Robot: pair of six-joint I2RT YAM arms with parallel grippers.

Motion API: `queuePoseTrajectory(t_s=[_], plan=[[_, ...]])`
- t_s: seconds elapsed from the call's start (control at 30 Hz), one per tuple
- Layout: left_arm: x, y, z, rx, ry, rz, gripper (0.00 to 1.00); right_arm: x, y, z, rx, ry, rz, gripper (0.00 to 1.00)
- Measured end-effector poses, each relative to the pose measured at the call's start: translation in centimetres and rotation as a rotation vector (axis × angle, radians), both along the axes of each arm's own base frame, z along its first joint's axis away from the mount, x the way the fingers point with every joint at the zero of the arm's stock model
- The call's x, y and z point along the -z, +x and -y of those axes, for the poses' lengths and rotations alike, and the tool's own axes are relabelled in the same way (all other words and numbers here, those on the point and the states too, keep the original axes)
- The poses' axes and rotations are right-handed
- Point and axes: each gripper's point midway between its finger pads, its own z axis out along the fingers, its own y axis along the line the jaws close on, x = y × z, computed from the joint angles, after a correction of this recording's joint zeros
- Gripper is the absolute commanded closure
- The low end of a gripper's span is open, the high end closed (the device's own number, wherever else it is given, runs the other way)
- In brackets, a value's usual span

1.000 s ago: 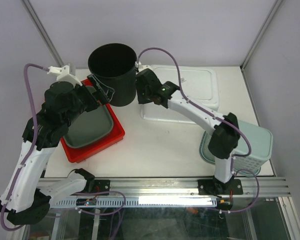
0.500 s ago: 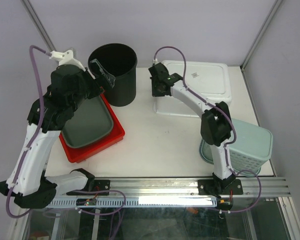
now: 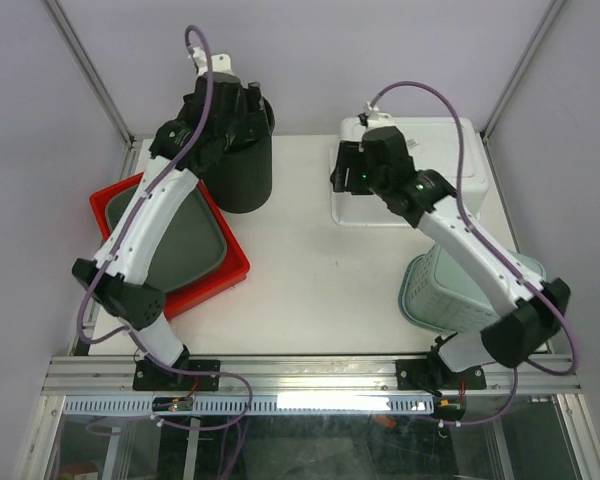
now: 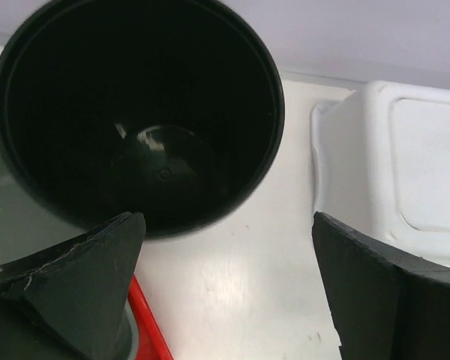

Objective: Turn the large container upside down

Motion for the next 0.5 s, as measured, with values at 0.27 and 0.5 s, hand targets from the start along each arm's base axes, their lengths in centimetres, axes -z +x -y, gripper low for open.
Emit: queuePoseTrajectory(t_s=[0.27, 0.5], plan=[[3.6, 6.6, 2.8, 0.057, 0.158, -0.013, 0.02, -1.6, -5.6, 4.4, 0.033, 0.051, 0.052, 0.35], [9.8, 8.9, 5.1, 0.137, 0.212, -0.126, 0.54, 0.6, -8.8, 7.3, 0.084, 0.013, -0.005, 0.35]])
